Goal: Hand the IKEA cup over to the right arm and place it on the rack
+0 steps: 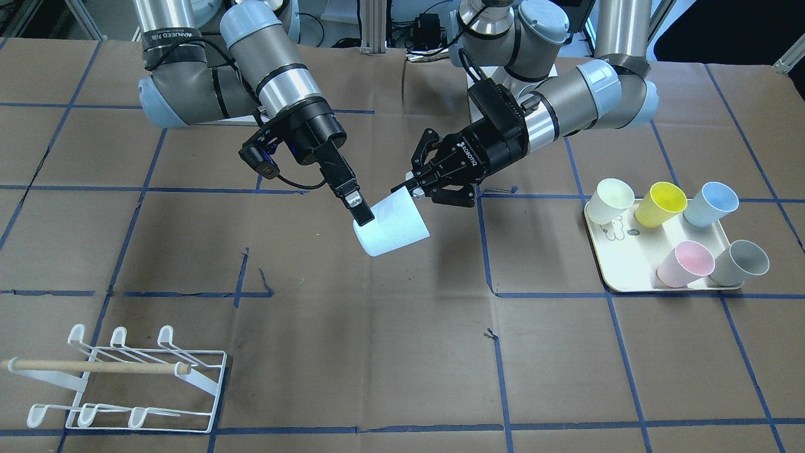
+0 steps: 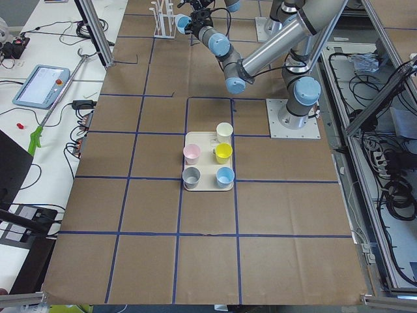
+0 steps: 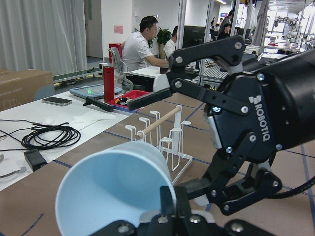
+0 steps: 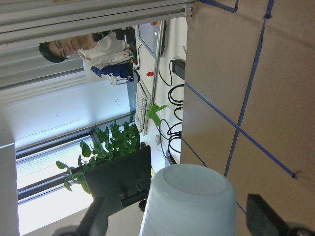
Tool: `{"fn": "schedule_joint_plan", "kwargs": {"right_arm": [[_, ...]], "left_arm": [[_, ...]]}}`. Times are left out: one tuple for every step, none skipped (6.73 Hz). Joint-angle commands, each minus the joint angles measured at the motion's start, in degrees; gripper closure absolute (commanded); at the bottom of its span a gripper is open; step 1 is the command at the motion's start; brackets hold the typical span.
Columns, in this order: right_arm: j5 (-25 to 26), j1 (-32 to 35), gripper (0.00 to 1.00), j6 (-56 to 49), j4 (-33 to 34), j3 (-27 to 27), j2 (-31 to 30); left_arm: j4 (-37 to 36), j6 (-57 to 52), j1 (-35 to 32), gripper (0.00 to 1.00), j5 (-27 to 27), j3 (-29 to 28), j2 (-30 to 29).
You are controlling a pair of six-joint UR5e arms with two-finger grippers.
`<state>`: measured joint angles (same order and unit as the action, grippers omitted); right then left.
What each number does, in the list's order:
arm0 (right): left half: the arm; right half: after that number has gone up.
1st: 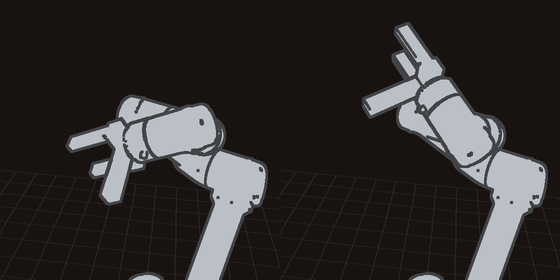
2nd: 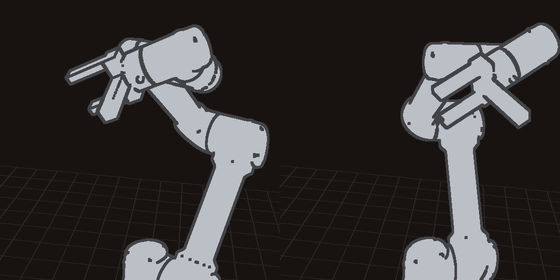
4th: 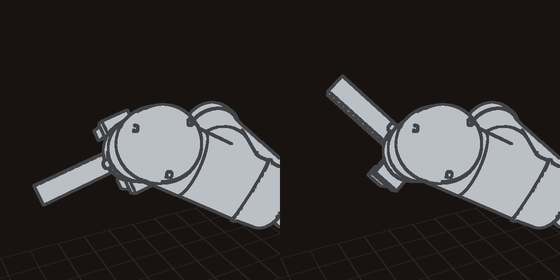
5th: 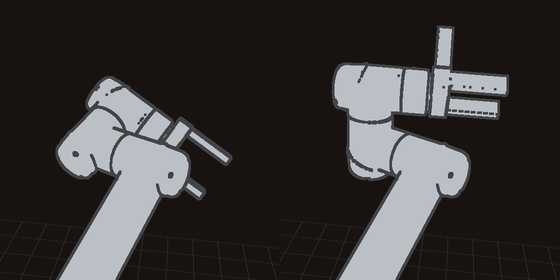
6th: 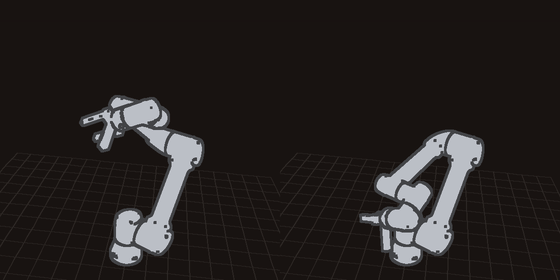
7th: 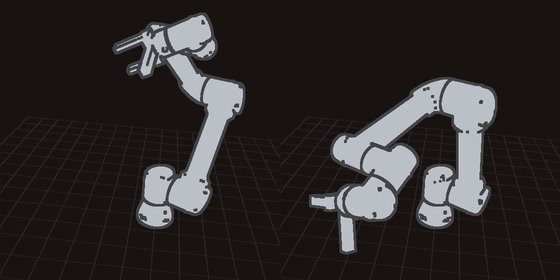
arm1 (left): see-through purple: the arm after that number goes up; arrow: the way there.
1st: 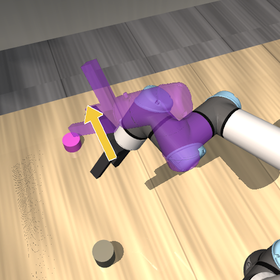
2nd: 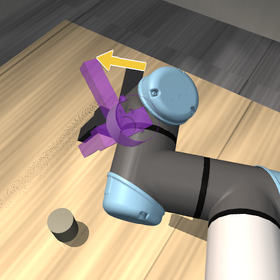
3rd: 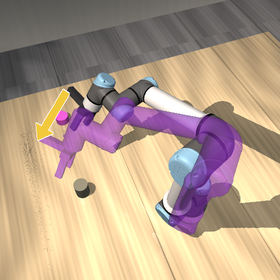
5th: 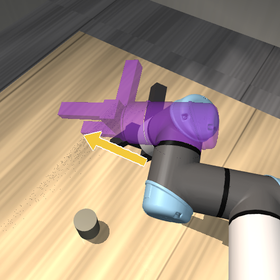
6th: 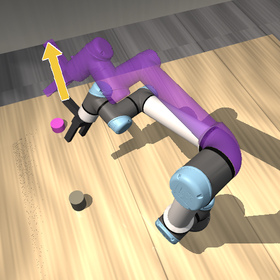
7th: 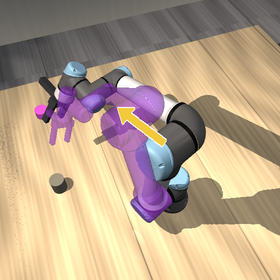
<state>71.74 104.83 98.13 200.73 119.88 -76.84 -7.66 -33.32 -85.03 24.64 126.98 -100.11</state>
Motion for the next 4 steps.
{"fn": "schedule_joint_plan", "kwargs": {"right_arm": [[0.2, 0.1, 0.01, 0.2, -0.1, -0.7, 0.6], [0.2, 0.2, 0.01, 0.2, 0.0, -0.6, 0.7], [0.2, 0.2, 0.01, 0.2, 0.0, -0.3, 0.9], [0.2, 0.1, 0.01, 0.0, 0.2, 0.8, 0.8]], "left_arm": [[-0.2, 0.2, -0.5, 1.00, 0.1, -0.1, 0.0], [-0.2, 0.2, -0.5, 1.00, 0.1, -0.1, 0.0], [-0.2, 0.2, -0.5, 1.00, 0.1, -0.1, 0.0], [-0.2, 0.2, -0.5, 1.00, 0.1, -0.1, 0.0]]}}
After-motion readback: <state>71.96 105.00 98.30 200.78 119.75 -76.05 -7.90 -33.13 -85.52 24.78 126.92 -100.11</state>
